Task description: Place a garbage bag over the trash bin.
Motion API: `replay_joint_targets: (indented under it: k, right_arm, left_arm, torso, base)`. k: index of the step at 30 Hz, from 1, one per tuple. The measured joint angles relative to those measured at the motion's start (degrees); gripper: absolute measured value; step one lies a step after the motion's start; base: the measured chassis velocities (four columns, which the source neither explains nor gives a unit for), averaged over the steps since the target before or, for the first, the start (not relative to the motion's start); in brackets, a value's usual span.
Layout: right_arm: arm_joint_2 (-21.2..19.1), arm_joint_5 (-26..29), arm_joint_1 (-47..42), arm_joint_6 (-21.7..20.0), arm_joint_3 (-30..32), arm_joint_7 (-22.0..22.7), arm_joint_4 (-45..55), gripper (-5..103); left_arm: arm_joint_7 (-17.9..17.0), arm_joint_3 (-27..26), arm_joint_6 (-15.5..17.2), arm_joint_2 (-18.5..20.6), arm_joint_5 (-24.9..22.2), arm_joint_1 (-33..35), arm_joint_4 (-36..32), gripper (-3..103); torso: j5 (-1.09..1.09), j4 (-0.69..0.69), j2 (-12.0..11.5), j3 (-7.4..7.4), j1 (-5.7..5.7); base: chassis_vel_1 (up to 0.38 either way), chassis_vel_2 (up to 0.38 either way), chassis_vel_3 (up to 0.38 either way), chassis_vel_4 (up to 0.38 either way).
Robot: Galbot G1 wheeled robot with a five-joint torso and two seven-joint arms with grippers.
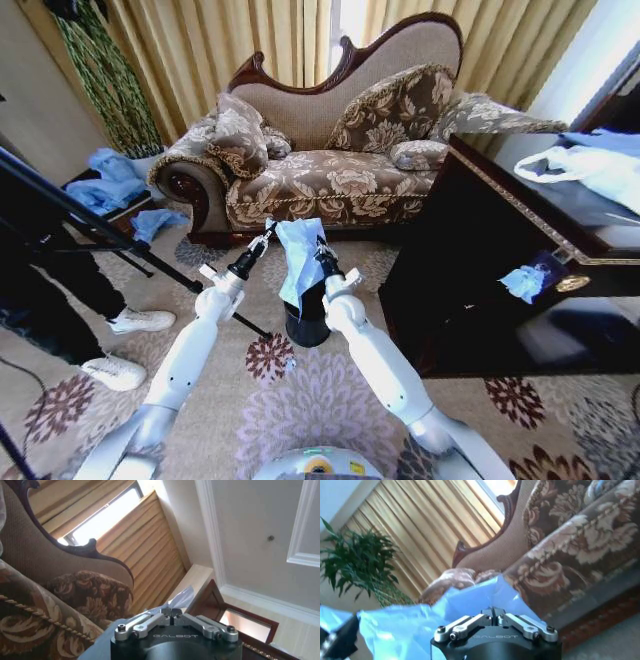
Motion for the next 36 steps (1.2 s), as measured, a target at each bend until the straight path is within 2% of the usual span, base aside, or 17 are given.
replay_joint_targets:
  k: [7, 11, 20, 27, 32, 36]
  right_arm:
    - [-0.81, -2.67, -2.93, 0.94, -0.14, -1.12, -0.27, 0]
    - [-0.94, -5.98, -3.64, 1.83, -1.37, -1.66, -1.56, 0]
    - [-2.61, -8.24, -5.75, 2.52, -2.66, -2.01, -1.05, 0]
    - [-2.25, -8.96, -2.31, 2.95, -2.50, -1.91, -2.55, 0]
    - [-2.40, -9.00, -0.15, 2.96, -2.45, -1.49, -1.93, 0]
    - [-2.62, -8.86, 0.43, 2.93, -2.11, -1.34, -1.19, 0]
  left_arm:
    - [0.06, -0.04, -0.29, -0.23, 0.14, 0.39, 0.23, 0]
    - [0.03, -0.03, -0.58, -0.55, 0.19, 0.77, 0.18, 0]
    - [0.45, -0.17, -1.26, -0.34, 0.39, 2.14, 1.18, 0]
    - [0.23, 0.69, -2.31, -2.40, 1.80, 1.01, 6.52, 0]
    - [0.06, 1.63, -3.00, -3.98, 2.85, -3.15, 12.51, 0]
    - [-0.18, 2.05, -2.95, -4.67, 3.52, -4.97, 12.68, 0]
  torso:
    - [0.00, 0.00, 0.00, -0.01, 0.00]
    - [0.00, 0.01, 0.00, -0.01, 0.00]
    - [0.00, 0.00, 0.00, -0.01, 0.00]
    - [0.00, 0.01, 0.00, 0.00, 0.00]
    - [0.00, 0.00, 0.00, 0.00, 0.00]
    - [0.00, -0.01, 0.00, 0.00, 0.00]
  base:
    - [0.000, 0.000, 0.000, 0.000]
    - [0.000, 0.000, 0.000, 0.000]
    - [0.000, 0.000, 0.000, 0.000]
    - [0.000, 0.000, 0.000, 0.000]
    - [0.000, 0.000, 0.000, 0.000]
    - [0.000, 0.000, 0.000, 0.000]
